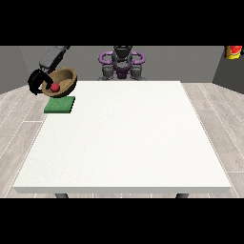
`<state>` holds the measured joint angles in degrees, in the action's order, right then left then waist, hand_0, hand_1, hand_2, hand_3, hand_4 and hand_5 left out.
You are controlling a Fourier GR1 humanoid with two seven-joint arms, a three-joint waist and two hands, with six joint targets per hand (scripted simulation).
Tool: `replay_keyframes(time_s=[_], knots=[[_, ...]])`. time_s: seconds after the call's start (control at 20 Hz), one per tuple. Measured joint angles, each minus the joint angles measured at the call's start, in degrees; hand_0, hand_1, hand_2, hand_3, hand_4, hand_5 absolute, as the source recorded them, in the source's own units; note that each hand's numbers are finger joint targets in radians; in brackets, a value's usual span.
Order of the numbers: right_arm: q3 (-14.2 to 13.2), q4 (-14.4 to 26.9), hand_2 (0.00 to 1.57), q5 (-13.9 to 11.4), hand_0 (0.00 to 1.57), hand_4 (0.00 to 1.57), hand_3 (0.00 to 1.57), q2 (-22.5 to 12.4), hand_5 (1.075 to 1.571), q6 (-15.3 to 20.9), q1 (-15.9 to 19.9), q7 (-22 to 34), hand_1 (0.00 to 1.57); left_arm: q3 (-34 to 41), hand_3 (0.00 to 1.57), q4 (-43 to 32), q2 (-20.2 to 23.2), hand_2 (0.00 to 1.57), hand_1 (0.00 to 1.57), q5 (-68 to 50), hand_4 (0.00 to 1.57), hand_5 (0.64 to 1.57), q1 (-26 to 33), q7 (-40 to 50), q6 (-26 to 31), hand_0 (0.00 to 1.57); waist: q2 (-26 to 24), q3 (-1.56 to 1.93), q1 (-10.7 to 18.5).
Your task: Pick the cup and pour the ball into the bowl, then pick the bowl and place it on the pad
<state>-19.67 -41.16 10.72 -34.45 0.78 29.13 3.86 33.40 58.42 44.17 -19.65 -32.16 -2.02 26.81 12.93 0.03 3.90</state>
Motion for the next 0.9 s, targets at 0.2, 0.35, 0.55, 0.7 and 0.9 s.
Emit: replay_keyframes(time_s=[0.2, 0.35, 0.55, 0.7, 0.9], knots=[[-2.5, 2.8, 1.57, 2.0, 1.57, 0.53, 1.01, -0.4, 1.568, -0.4, 1.0, -0.4, 1.57, 0.2, 0.0, 0.1, 0.8, 0.0, 0.0, -0.7, 1.19, 1.562, 0.3, -0.5, 0.5, 0.0, 0.5, 0.01, 0.0], [-3.5, 5.0, 1.57, 1.8, 1.57, 0.0, 1.09, -1.9, 1.55, 0.4, 0.9, -1.0, 1.57, 0.6, 0.0, 0.2, 1.6, 0.0, 0.0, -1.6, 1.19, 1.563, 0.6, 0.0, 1.2, 0.0, 0.7, 0.01, 0.3], [-4.0, 6.2, 1.41, 1.0, 1.51, 0.0, 0.82, -2.6, 1.552, 3.3, 1.7, -2.4, 1.51, 0.9, 0.0, -0.5, 2.9, 0.0, 0.0, -2.3, 1.19, 1.561, 0.1, 0.3, 1.0, 0.0, 1.1, 0.0, -0.2], [-4.9, 7.0, 1.39, 1.5, 1.45, 0.0, 0.8, -3.2, 1.536, 3.9, 2.9, -3.3, 1.45, 1.3, 0.0, -1.5, 3.7, 0.0, 0.0, -2.8, 1.19, 1.562, 0.1, -0.5, 1.5, 0.0, 2.2, 0.01, -0.2], [-4.9, 6.4, 1.38, 1.9, 1.44, 0.0, 0.68, -0.7, 1.535, 5.9, 4.2, -4.0, 1.44, 2.0, 0.0, -4.3, 5.7, 0.0, 0.0, -2.4, 1.19, 1.565, 0.0, -3.1, 2.4, 0.0, 3.3, -0.03, -0.3]])
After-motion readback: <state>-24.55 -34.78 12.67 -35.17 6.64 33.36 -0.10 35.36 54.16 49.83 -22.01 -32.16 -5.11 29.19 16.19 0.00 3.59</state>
